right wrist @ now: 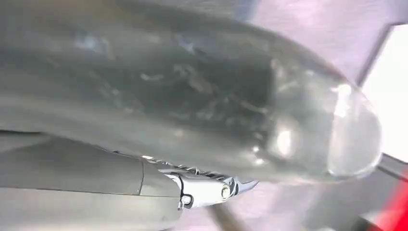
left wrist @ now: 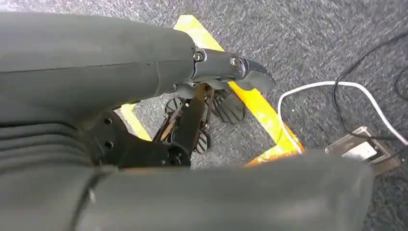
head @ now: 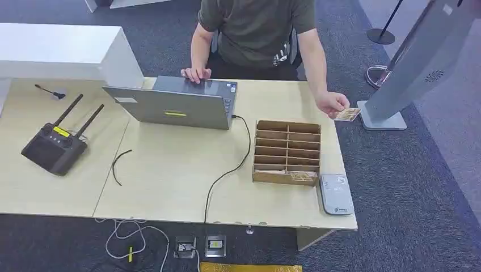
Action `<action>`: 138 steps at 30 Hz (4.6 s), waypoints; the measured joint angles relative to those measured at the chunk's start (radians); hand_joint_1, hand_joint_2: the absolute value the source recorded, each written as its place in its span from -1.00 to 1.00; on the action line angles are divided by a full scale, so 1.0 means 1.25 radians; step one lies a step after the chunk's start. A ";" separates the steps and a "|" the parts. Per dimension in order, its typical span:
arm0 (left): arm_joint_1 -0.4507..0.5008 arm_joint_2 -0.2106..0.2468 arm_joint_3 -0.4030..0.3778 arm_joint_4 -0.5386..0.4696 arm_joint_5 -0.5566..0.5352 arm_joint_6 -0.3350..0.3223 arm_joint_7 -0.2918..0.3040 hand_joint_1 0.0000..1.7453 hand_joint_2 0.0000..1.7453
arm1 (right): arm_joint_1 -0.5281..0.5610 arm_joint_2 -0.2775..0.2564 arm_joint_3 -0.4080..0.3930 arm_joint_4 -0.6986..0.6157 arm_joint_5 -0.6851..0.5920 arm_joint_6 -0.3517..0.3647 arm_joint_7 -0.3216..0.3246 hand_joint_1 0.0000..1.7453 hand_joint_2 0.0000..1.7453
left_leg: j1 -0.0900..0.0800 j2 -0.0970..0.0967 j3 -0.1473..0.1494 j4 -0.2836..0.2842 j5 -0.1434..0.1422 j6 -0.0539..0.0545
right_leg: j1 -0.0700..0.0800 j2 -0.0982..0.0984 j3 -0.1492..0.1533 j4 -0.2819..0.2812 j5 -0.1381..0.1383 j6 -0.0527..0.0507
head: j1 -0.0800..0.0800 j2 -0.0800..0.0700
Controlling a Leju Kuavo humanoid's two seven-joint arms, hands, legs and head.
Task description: Pass the card to the sensor for recognition and then transmit it.
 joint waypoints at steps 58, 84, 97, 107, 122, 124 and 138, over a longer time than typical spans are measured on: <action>-0.008 0.000 -0.092 0.009 0.050 0.013 0.004 -1.00 -1.00 | 0.026 -0.085 -0.078 -0.714 0.978 0.085 0.511 -1.00 1.00 | 0.001 -0.008 -0.002 0.000 0.001 0.000 | 0.001 -0.009 0.001 0.001 -0.001 0.000 | 0.000 0.000; -0.014 0.012 -0.181 0.015 0.068 0.010 -0.020 -1.00 -1.00 | -0.006 -0.099 -0.079 -1.298 1.519 0.347 0.861 -1.00 1.00 | 0.001 -0.009 -0.002 0.000 0.002 -0.001 | 0.001 -0.008 0.001 0.002 -0.001 0.000 | 0.000 0.000; -0.020 0.021 -0.240 0.016 0.047 -0.008 -0.042 -1.00 -1.00 | -0.082 -0.097 0.004 -1.476 1.698 0.571 0.982 -1.00 1.00 | 0.001 -0.009 -0.002 0.000 0.002 -0.001 | 0.001 -0.008 0.000 0.002 -0.001 0.000 | 0.000 0.000; -0.024 0.034 -0.295 0.016 0.021 -0.025 -0.042 -1.00 -1.00 | -0.172 -0.097 0.156 -1.540 1.805 0.672 1.051 -1.00 1.00 | 0.001 -0.009 -0.002 0.000 0.002 -0.001 | 0.001 -0.008 0.000 0.003 -0.001 0.000 | 0.000 0.000; -0.026 0.040 -0.342 0.016 0.018 -0.048 -0.025 -1.00 -1.00 | -0.202 -0.084 0.289 -1.542 1.825 0.667 1.064 0.94 1.00 | 0.001 -0.008 -0.003 0.000 0.002 -0.001 | 0.001 -0.008 -0.001 0.003 -0.001 0.000 | 0.000 0.000; -0.026 0.040 -0.347 0.016 0.019 -0.047 -0.021 -1.00 -1.00 | -0.202 -0.084 0.297 -1.542 1.826 0.663 1.063 0.96 1.00 | 0.001 -0.008 -0.003 0.000 0.002 -0.001 | 0.001 -0.008 -0.001 0.003 -0.001 0.000 | 0.000 0.000; -0.026 0.039 -0.352 0.016 0.027 -0.041 -0.018 -1.00 -1.00 | -0.235 -0.071 0.336 -1.541 1.812 0.652 1.061 1.00 1.00 | 0.001 -0.008 -0.003 0.000 0.002 -0.001 | 0.001 -0.007 -0.001 0.003 -0.001 0.000 | 0.000 0.000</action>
